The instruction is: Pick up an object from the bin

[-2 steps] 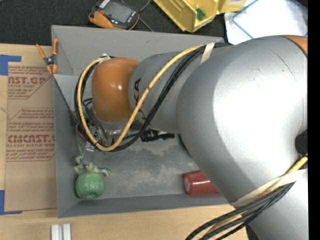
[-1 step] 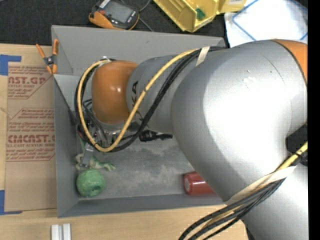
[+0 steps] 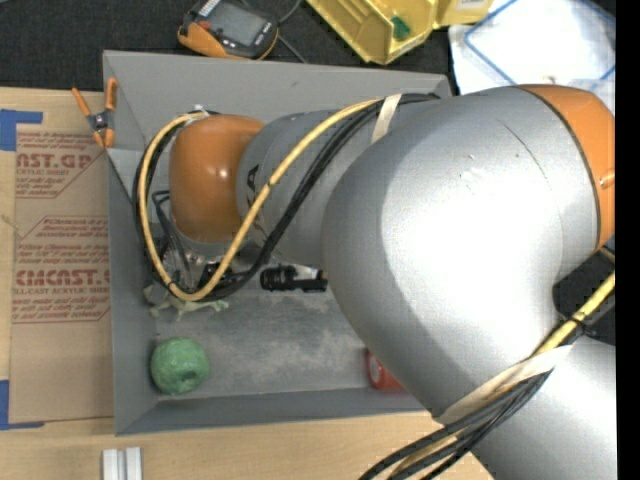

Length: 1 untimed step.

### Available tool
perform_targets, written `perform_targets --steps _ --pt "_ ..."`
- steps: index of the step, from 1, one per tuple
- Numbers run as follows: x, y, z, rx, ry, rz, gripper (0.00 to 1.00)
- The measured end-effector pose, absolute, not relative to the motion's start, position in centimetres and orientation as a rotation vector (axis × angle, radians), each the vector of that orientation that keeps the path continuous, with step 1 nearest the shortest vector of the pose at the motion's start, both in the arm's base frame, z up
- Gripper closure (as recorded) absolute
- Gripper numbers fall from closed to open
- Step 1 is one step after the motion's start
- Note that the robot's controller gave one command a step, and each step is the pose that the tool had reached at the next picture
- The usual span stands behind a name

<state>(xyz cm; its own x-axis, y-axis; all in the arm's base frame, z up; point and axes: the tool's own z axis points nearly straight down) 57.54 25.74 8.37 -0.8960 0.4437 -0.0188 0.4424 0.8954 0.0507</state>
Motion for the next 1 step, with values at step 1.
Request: perform_targets --steps 1 --pt "57.54 25.75 8.37 0.708 3.029 0.071 1.00"
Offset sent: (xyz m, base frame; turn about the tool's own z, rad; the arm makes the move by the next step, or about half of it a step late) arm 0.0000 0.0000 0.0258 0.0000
